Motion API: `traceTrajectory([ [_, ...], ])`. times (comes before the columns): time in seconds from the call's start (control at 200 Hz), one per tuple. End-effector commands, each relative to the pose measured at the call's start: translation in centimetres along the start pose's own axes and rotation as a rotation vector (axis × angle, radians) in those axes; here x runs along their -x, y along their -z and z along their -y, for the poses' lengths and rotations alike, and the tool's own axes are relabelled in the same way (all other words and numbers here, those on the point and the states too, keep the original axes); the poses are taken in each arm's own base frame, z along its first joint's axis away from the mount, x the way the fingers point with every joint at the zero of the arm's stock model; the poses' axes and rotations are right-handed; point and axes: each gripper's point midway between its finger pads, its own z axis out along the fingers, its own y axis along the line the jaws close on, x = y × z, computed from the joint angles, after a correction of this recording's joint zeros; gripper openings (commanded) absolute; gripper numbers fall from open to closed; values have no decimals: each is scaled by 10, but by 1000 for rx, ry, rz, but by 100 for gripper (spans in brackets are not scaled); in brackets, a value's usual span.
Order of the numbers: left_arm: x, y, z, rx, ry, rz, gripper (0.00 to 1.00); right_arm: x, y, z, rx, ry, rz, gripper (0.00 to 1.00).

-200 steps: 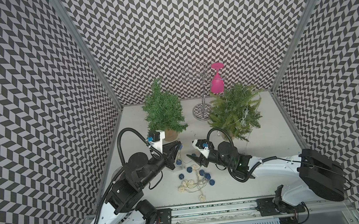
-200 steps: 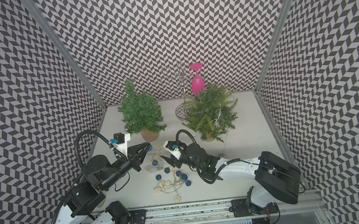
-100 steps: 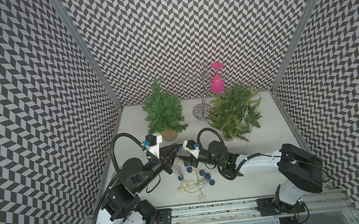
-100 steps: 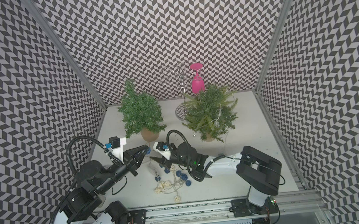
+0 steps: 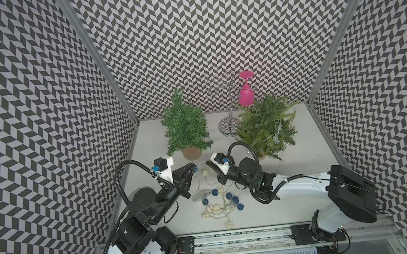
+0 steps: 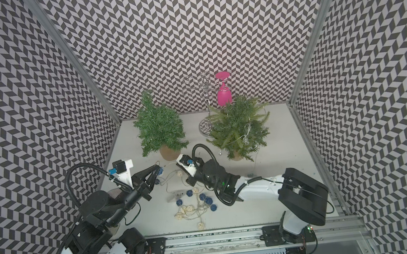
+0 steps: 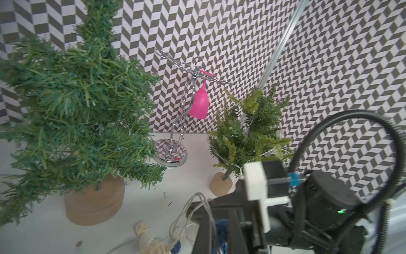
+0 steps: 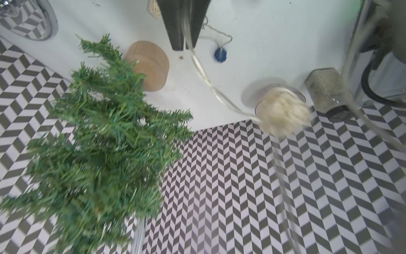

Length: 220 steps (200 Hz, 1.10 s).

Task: Wrap string light around the christmas tree
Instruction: Wrap the light string around the Christmas tree.

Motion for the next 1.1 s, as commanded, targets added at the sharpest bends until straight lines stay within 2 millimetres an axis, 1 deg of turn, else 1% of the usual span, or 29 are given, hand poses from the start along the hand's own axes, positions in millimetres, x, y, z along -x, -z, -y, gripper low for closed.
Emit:
traceTrajectory([
  [0.0,26,15,-15,79,40,145,1,37,8,10,-37,15,16,0],
  [0.1,35,26,-27,138,45,217,10,62,12,15,-52,31,38,0],
  [0.12,36,28,-29,143,44,224,13,66,11,15,-51,34,31,0],
  [0.135,36,28,-30,148,44,227,16,63,11,15,-49,36,8,0],
  [0.175,34,30,-32,152,46,237,24,68,9,16,-43,35,-14,0],
  [0.2,33,30,-32,147,48,244,32,71,9,15,-36,37,-23,0],
  [0.22,32,29,-32,140,48,247,36,72,8,14,-31,37,-33,0],
  [0.29,27,27,-28,99,42,259,40,74,4,15,-25,47,-68,0],
  [0.355,22,24,-27,85,43,256,50,75,2,17,-38,63,-91,0],
  [0.401,18,22,-29,87,41,250,54,80,3,23,-64,66,-93,0],
  [0.431,15,21,-31,94,40,249,58,83,4,24,-71,65,-88,0],
  [0.546,7,18,-37,115,37,247,71,101,6,18,-25,65,-74,0],
  [0.616,4,19,-39,109,42,254,74,109,6,16,-20,74,-82,0],
  [0.696,0,19,-28,32,29,264,78,114,4,20,-33,80,-96,0],
  [0.731,0,20,-26,19,23,266,79,117,3,20,-33,85,-100,0],
  [0.816,-4,15,-34,63,21,264,83,122,4,17,-21,99,-95,0],
  [0.851,-6,11,-37,79,19,263,83,123,6,15,-7,107,-91,0],
  [0.911,-12,2,-39,93,-13,236,83,125,7,17,-16,106,-90,0],
  [0.951,-14,-3,-34,71,-19,214,83,127,7,17,-15,106,-93,0],
  [1.001,-13,-5,-21,-1,-20,214,83,129,6,16,-10,103,-92,0],
  [1.096,-4,1,7,-153,-45,250,82,134,3,16,-19,108,-93,0],
])
